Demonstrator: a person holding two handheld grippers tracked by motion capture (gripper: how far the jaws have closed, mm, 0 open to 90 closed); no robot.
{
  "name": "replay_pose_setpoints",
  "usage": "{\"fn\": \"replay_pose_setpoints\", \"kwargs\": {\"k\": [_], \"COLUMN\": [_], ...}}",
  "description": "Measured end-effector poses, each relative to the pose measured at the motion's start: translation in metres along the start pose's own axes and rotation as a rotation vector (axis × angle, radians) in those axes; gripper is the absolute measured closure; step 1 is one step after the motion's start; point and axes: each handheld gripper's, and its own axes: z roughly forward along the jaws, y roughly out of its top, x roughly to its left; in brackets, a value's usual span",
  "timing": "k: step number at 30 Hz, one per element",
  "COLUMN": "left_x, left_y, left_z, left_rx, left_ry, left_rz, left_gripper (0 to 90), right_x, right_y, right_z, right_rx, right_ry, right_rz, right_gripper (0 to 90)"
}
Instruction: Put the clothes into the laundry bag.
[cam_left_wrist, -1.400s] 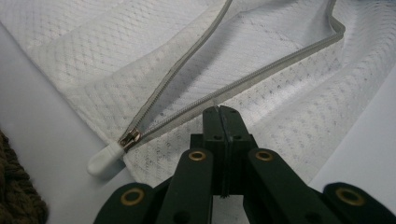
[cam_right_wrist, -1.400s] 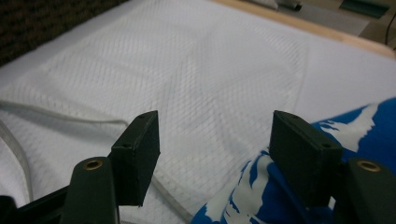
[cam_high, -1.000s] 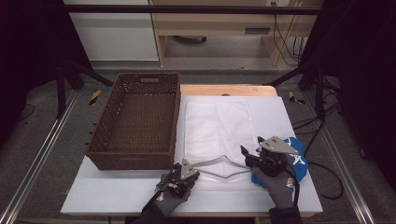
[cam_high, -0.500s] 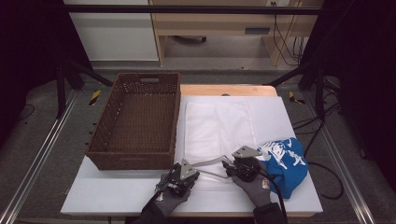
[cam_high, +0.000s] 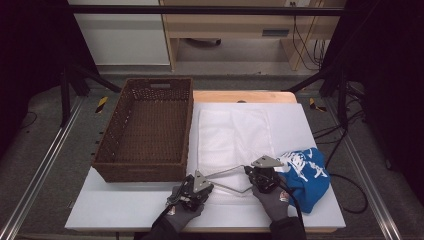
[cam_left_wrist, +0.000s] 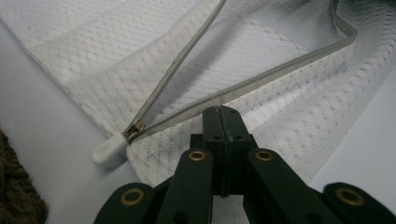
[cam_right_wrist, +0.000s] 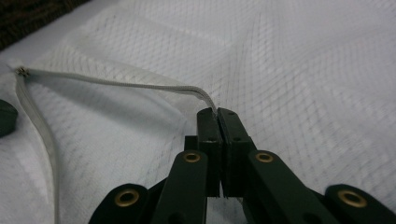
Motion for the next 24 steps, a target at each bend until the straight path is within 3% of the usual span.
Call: {"fn": "replay_pose_setpoints", "kwargs": {"k": [7,14,24], "left_x": [-0.001,-0.003,0.003], "left_y": [0.001,0.004,0.027], "left_z": [0.001,0.0,-0.022], "left_rx": [-0.001,-0.003,-0.114], "left_ry": [0.004,-0.005,0.004], "left_rz": [0.004,0.006,-0.006], "left_gripper": [89.8,87.5,74.2], "right_x": [-0.001,-0.005,-0.005], "right_y": [0.018,0.023,0.026], "right_z": [-0.018,-0.022,-0.026], "right_rx": [-0.102,-0.132,-0.158], "right_ry": [-0.004,0.007,0.03], "right_rz": [-0.007,0.001,0.005], "right_gripper": [89.1,89.2,89.1]}}
